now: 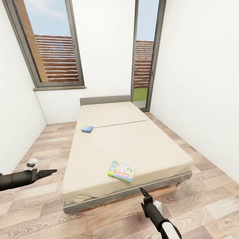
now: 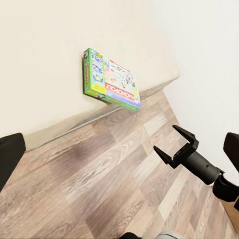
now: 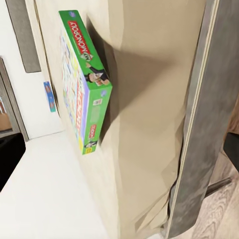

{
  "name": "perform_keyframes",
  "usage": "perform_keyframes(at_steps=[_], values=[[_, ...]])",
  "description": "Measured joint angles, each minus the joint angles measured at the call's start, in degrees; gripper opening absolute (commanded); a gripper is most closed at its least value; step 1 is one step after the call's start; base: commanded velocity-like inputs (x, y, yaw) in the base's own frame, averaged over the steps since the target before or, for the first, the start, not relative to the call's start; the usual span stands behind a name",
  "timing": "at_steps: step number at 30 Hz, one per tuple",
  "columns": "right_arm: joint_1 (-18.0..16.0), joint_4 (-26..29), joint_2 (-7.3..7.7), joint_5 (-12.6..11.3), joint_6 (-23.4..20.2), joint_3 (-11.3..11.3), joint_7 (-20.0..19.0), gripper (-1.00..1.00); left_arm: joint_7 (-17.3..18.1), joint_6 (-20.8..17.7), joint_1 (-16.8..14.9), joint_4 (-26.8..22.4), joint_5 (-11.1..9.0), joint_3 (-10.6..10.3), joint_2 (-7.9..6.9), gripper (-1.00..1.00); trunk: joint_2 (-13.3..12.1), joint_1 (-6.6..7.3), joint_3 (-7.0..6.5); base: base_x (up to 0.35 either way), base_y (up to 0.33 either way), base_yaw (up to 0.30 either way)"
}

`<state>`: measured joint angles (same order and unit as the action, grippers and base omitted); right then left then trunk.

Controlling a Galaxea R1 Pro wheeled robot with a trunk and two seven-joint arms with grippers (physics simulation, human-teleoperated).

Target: Put all the toys in the child's room - the three board games (two on the bed and one on the table), the two jigsaw puzzles on the table, and the tennis ball on the table - inside the toy box on the table in the child's room.

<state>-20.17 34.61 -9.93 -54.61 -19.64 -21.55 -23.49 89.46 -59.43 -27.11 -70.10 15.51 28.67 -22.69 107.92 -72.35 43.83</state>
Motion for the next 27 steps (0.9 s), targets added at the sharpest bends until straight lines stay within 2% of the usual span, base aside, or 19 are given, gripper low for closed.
perform_keyframes(at_steps=[11, 27], values=[[0.00, 0.00, 0.00, 0.03, -0.03, 0.03, 0.01, 1.00, 0.00, 0.00, 0.00, 0.00, -0.28, 0.01, -0.63, 1.00, 0.00, 0.00, 0.00, 0.111, 0.083, 0.000], [0.00, 0.06, 0.00, 0.05, -0.03, 0.03, -0.10, 1.00, 0.00, 0.00, 0.00, 0.00, -0.24, -0.08, -0.70, 1.00, 0.00, 0.00, 0.00, 0.091, 0.044, 0.000]])
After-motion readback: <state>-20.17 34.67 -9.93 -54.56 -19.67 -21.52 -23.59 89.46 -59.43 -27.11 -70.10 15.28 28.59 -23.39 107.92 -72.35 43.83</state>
